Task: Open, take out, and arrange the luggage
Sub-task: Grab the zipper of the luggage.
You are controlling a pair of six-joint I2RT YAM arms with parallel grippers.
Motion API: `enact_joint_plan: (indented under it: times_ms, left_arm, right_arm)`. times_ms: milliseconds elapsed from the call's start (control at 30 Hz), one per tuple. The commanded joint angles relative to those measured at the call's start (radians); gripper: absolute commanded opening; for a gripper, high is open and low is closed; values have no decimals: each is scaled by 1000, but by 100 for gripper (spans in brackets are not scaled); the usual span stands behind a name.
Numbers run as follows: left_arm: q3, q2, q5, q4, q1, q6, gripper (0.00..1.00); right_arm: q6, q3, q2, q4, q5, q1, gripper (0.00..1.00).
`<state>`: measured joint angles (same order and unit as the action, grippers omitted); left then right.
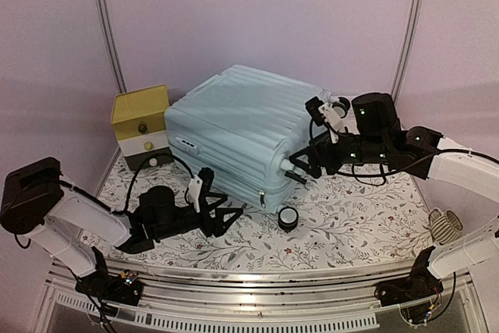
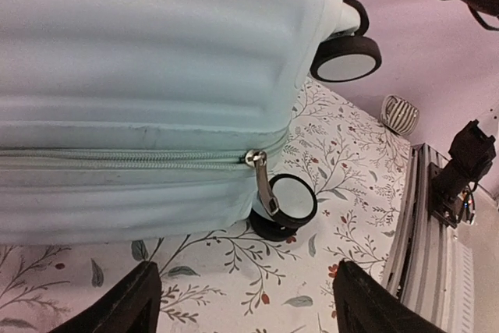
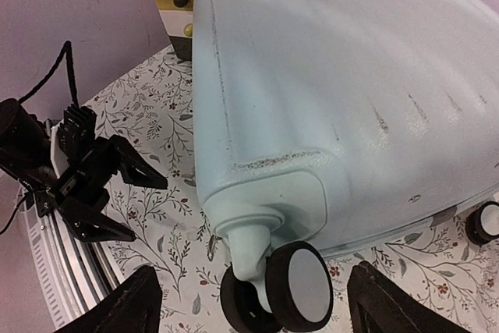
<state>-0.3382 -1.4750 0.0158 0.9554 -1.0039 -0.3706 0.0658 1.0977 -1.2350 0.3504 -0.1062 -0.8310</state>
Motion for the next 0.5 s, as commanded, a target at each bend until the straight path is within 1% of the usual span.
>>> enact_joint_plan:
  times_ms: [0,100,167,233,333,467]
  left_arm:
    - [19,-160,59,403,-46,157,77]
    - [26,-274,24,582,-55,184,74]
    - [19,-338,7,657,-62,173,72]
    - [7,-391,1,694,-68,158,69]
    - [-34,-432,-2,662,-79,147,62]
    - [-101,-440,8,526,-82,150,58]
  right_arm:
    - [97,-55,-19,-115,-58,-3,84]
    - [108,-79,-11,-119,-55,-4,84]
    - [114,-113,10,-143,-47,-4,84]
    - [126,-147,35,-170,-32,-4,84]
    - [134,-174,54,-192,-9,-3,84]
    - [134,-181,55,-215,10,-4,84]
